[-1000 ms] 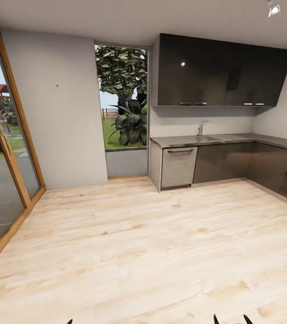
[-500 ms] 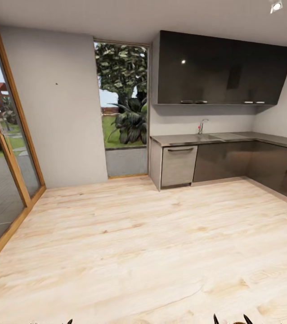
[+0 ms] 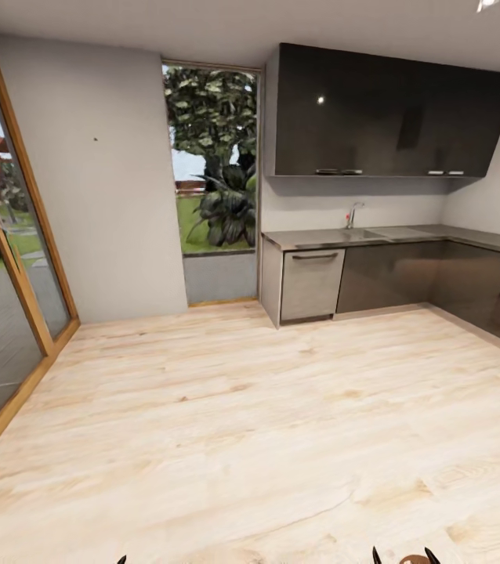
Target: Put the three can of soda from the living room inside the tash can in the kitchen.
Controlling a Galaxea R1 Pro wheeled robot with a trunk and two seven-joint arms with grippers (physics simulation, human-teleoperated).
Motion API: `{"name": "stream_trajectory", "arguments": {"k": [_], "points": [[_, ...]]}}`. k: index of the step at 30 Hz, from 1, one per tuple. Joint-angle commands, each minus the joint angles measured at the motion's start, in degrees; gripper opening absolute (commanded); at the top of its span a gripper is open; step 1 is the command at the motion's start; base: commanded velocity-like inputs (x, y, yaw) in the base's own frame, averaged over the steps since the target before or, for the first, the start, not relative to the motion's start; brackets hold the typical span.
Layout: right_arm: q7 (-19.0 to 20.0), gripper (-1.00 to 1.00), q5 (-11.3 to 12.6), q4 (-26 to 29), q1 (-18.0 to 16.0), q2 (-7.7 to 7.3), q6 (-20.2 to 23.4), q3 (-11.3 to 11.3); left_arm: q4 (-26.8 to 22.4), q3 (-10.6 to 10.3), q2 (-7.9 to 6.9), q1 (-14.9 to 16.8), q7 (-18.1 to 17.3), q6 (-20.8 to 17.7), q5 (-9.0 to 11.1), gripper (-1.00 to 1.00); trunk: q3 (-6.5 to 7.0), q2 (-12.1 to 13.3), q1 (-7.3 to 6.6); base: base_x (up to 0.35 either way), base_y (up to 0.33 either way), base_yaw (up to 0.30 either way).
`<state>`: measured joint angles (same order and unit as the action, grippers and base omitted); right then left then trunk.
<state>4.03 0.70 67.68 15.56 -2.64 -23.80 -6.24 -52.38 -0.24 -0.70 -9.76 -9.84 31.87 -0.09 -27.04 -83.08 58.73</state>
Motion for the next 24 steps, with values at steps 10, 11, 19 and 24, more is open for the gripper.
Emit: {"name": "stream_trajectory", "arguments": {"k": [10, 11, 19, 24], "points": [[0.0, 1.0, 0.0, 0.0, 0.0, 0.01, 0.0, 0.0, 0.0, -0.1, 0.0, 0.0, 0.0, 0.0, 0.0, 1.0, -0.09, 0.0, 0.0, 0.0, 0.0, -0.04], [-0.1, 1.0, 0.0, 0.0, 0.0, 0.0, 0.0, 0.0, 0.0, -0.1, 0.0, 0.0, 0.0, 0.0, 0.0, 1.0, -0.09, 0.0, 0.0, 0.0, 0.0, -0.206], [-0.1, 1.0, 0.0, 0.0, 0.0, 0.0, 0.0, 0.0, 0.0, -0.1, 0.0, 0.0, 0.0, 0.0, 0.0, 1.0, -0.09, 0.0, 0.0, 0.0, 0.0, -0.233], [-0.1, 1.0, 0.0, 0.0, 0.0, -0.05, 0.0, 0.0, 0.0, -0.1, 0.0, 0.0, 0.0, 0.0, -0.1, 1.0, -0.09, 0.0, 0.0, 0.0, 0.0, -0.248]]}}
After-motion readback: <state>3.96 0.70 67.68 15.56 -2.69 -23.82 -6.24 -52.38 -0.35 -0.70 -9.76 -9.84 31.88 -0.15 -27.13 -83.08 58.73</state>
